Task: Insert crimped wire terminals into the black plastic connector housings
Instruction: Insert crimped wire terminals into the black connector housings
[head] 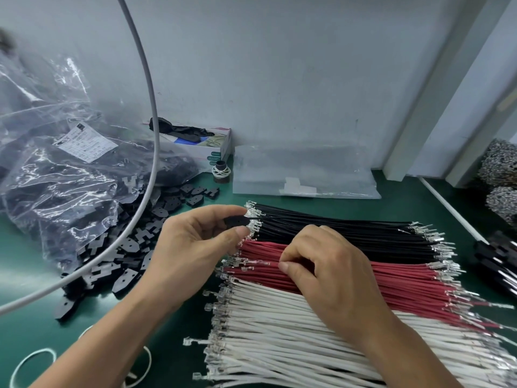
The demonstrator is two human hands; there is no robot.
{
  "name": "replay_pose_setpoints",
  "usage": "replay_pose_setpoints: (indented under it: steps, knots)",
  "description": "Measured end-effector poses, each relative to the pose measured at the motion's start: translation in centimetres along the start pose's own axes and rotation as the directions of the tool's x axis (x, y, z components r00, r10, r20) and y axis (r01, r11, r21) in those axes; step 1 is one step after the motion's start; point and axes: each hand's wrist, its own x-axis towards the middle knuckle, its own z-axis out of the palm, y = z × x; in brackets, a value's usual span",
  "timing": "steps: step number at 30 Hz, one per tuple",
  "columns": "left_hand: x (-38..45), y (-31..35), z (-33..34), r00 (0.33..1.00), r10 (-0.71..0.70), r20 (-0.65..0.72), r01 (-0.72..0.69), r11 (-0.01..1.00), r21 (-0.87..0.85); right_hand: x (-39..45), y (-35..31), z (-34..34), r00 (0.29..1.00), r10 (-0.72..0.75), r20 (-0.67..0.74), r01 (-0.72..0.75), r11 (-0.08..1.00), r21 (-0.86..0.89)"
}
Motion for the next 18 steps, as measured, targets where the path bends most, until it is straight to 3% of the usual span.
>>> replay_pose_setpoints:
  steps: [3,7,12,18]
  knots:
    - [0.11,0.23,-0.21,1.0,-0.021,-0.01,0.02,0.999,-0.029,-0.08,0.31,-0.38,0.999,0.031,0.01,-0.031,0.997,0.069]
    - [0.09,0.34,-0.1,0.999,-0.042,0.02,0.043,0.997,-0.069,0.19,-0.1,-0.12,0.998,-0.018,0.065,0.016,0.999,0.032]
    - [0.14,0.3,-0.44,0.996,-0.077,0.042,0.081,0.991,-0.106,0.24,0.34,-0.66,0.993,0.02,-0.12,-0.007,0.994,0.108]
    - [0.13,0.06,-0.28,0.971,-0.141,0.193,0.192,0.942,-0.277,0.1,-0.15,-0.65,0.985,-0.024,-0.171,0.055,0.982,0.18]
